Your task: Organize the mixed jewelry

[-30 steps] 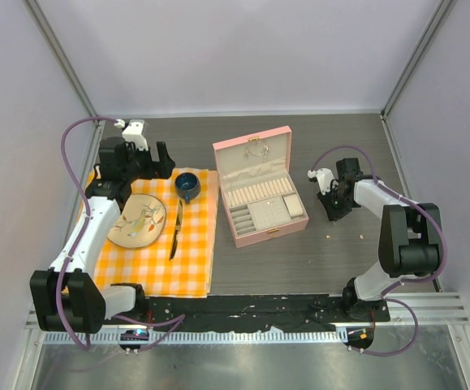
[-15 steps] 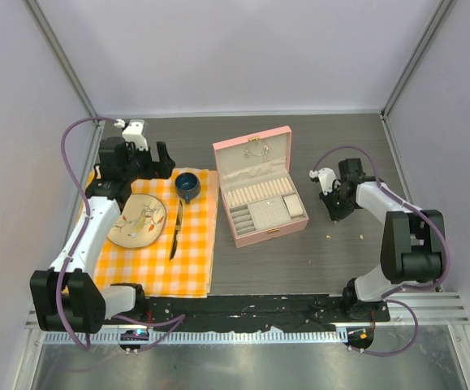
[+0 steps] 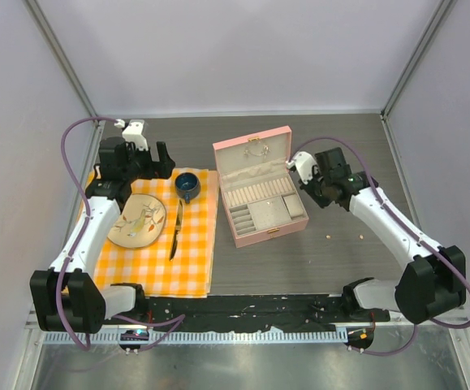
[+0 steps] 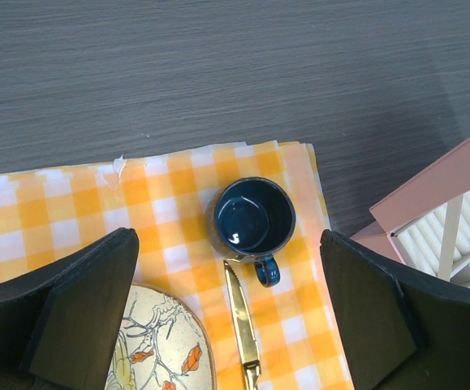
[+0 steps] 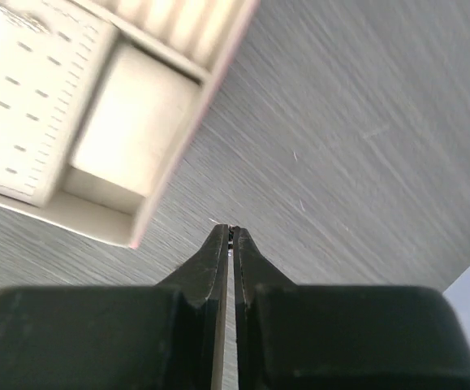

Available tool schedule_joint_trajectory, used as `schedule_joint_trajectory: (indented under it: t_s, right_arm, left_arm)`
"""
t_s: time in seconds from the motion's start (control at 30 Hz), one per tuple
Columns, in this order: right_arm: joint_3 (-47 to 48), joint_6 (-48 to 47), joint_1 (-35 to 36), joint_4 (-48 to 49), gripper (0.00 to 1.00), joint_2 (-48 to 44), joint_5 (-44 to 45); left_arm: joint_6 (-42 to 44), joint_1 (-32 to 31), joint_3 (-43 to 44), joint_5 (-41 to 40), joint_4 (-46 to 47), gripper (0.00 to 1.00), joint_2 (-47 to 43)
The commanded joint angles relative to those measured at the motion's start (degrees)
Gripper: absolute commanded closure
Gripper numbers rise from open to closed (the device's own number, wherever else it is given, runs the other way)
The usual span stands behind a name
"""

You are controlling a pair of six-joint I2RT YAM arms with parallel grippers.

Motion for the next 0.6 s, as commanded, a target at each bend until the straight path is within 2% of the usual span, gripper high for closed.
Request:
schedule_joint_trajectory:
  t_s: [0.0,0.27,0.57]
  right_arm:
    - [5.5,4.8,7.0,-0.7,0.99,-0.2,8.3]
    - [11.9,6.3,21.2,2.0,0.99,6.7,18.6]
    - [12.7,4.7,30.3,7.6,0.99,15.8,26.7]
  left_arm:
    - [-0.1,0.4,0.3,0.0,2.4,0.00,-1.2]
    - [-0.2,0.4,0.0,0.3,2.4,0.00,-1.4]
    - [0.1,0.4,0.0,-0.2,2.6,0.00,-1.2]
